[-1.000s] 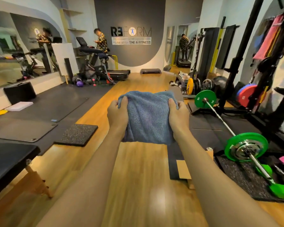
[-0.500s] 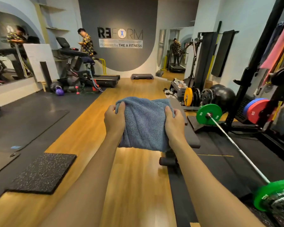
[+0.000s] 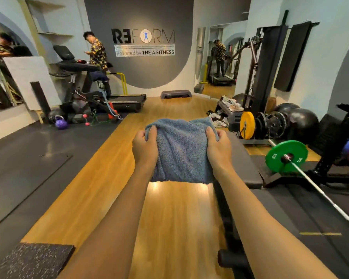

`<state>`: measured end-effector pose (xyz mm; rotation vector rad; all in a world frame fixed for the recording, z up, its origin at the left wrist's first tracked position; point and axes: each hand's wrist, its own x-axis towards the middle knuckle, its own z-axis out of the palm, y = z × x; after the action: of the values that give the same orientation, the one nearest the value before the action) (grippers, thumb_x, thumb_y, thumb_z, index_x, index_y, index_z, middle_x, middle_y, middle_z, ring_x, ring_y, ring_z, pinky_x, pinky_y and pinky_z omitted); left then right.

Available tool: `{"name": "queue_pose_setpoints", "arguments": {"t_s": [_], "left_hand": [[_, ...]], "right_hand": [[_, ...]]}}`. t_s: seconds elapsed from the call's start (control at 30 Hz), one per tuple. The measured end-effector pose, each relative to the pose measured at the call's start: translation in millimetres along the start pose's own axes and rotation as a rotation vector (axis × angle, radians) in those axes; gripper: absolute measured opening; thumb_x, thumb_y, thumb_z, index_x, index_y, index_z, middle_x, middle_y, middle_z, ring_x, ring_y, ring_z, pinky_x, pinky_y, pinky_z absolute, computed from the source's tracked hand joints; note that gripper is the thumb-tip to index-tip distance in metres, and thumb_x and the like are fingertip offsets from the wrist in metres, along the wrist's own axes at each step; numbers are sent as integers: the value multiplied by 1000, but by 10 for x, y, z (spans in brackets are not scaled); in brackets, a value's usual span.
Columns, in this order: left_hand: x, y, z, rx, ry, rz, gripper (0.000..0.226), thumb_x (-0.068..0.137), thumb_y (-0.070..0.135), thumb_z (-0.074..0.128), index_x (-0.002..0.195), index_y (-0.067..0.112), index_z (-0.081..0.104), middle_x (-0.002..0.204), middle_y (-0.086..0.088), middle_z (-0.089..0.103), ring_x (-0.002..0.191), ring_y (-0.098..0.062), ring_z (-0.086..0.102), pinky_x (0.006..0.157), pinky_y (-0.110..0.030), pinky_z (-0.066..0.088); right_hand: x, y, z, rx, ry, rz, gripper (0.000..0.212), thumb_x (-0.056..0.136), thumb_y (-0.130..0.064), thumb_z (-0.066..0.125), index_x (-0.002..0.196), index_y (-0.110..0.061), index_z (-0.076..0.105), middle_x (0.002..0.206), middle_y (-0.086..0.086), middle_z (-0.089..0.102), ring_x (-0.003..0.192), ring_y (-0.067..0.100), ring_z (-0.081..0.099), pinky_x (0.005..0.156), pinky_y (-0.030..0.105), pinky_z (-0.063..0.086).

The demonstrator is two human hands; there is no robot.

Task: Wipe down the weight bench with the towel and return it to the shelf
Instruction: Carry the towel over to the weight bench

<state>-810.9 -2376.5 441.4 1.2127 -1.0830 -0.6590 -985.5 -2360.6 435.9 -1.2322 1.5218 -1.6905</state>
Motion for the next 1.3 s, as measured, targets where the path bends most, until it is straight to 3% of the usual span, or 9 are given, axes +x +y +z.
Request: {"name": "queue_pose_setpoints", "arguments": {"t_s": [0.13, 0.4, 0.57, 0.7, 0.83, 0.93, 1.07, 1.13, 1.3], "left_hand": [[1281, -492, 580, 2, 13, 12, 38, 93, 40, 52, 65, 17, 40, 63, 4, 42, 57, -12, 39, 53, -31, 32], [3894, -1424, 2207, -32, -94, 41, 34, 91, 39, 55, 75, 9, 50, 64, 3, 44, 60, -12, 38, 55, -33, 31], [5209, -1900, 3502, -30, -220, 15, 35, 91, 43, 53, 70, 16, 46, 64, 5, 44, 59, -10, 39, 54, -29, 33], [6140, -2483, 4639, -23, -289, -8, 36, 89, 46, 53, 68, 18, 45, 62, 7, 43, 57, -10, 38, 52, -29, 32], [7018, -3015, 5754, 2, -346, -13, 34, 90, 45, 53, 73, 16, 50, 64, 6, 46, 58, -9, 41, 53, -29, 34], [7644, -3290, 6560, 13, -423, 12, 38, 91, 43, 53, 80, 7, 53, 68, 3, 48, 61, -11, 41, 54, -29, 34], [8294, -3677, 7713, 27, -594, 57, 43, 94, 40, 53, 83, -2, 54, 69, -3, 48, 62, -15, 40, 53, -28, 33], [8505, -3933, 8359, -2, -700, 81, 44, 95, 36, 52, 79, -5, 49, 66, -6, 41, 61, -15, 35, 52, -28, 29], [8805, -5029, 9831, -38, -1034, 97, 35, 98, 33, 48, 70, 14, 40, 63, 1, 37, 54, -7, 34, 52, -26, 28]], "right_hand": [[1230, 377, 693, -23, 13, 11, 33, 94, -51, 47, 109, -22, 55, 100, -4, 61, 94, 12, 58, 82, 38, 47], [3837, 1218, 1800, -21, 159, 14, 29, 96, -48, 48, 108, -22, 54, 97, -10, 59, 90, 6, 55, 71, 27, 41], [5443, 1689, 2034, -35, 275, 41, 32, 94, -49, 49, 110, -22, 55, 98, -10, 59, 90, 3, 55, 77, 30, 41], [6718, 2337, 2141, 62, 216, 182, 53, 77, -61, 65, 113, -24, 52, 106, -4, 63, 94, 13, 63, 81, 37, 51], [7958, 2967, 2216, 165, 141, 359, 78, 54, -57, 84, 116, -20, 54, 108, 1, 69, 91, 19, 70, 83, 42, 56], [8814, 3330, 2238, 281, 159, 429, 58, 55, -46, 88, 104, -22, 69, 99, 1, 75, 86, 21, 73, 83, 42, 57], [9783, 3791, 2170, 360, 253, 467, 54, 60, -38, 86, 109, -22, 70, 101, 3, 75, 91, 26, 72, 84, 43, 56], [10228, 4070, 2099, 344, 371, 464, 46, 67, -34, 84, 109, -20, 70, 99, 2, 75, 89, 24, 72, 76, 36, 58], [11060, 5124, 1958, 237, 708, 482, 23, 74, -21, 79, 94, -24, 67, 82, -4, 76, 73, 16, 72, 52, 22, 53]]}}
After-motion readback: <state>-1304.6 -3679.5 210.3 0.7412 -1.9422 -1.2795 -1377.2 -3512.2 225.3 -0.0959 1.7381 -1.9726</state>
